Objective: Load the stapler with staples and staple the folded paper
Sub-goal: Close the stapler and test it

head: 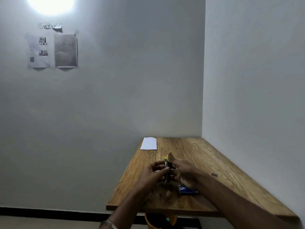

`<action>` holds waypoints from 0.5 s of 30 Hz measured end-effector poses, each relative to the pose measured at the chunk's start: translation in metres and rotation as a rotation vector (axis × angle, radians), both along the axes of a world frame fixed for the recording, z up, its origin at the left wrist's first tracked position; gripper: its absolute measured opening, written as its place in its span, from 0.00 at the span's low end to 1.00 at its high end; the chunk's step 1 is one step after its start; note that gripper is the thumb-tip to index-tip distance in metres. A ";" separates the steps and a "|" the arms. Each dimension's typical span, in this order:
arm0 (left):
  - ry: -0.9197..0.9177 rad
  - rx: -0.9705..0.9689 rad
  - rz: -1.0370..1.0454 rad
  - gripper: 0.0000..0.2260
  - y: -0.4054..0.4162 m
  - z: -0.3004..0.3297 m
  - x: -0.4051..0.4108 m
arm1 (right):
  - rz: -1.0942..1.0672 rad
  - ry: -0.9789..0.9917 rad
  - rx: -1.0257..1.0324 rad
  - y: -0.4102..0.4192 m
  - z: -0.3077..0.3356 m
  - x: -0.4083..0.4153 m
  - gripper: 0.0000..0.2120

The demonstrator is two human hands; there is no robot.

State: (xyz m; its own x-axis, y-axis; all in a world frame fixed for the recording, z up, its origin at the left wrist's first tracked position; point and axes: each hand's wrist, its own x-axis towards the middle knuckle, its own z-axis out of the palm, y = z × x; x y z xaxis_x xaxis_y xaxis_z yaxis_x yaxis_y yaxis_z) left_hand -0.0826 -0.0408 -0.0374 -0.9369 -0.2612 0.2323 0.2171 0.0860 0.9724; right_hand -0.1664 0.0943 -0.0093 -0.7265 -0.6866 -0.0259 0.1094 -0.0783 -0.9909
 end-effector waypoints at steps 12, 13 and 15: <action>0.006 0.114 0.273 0.09 0.008 0.000 0.000 | -0.128 -0.058 -0.151 0.004 0.011 -0.007 0.25; 0.012 0.127 0.271 0.11 0.008 0.000 0.001 | -0.114 -0.059 -0.157 0.006 0.012 -0.008 0.26; 0.019 0.140 0.266 0.13 0.009 0.001 0.002 | -0.107 -0.047 -0.147 0.009 0.013 -0.011 0.29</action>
State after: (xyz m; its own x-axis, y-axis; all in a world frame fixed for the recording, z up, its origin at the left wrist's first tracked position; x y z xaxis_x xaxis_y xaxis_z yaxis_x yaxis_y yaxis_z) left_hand -0.0809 -0.0316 -0.0364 -0.8271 -0.5279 0.1929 0.2228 0.0073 0.9748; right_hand -0.1777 0.1035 0.0039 -0.7961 -0.6043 0.0335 0.1383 -0.2356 -0.9620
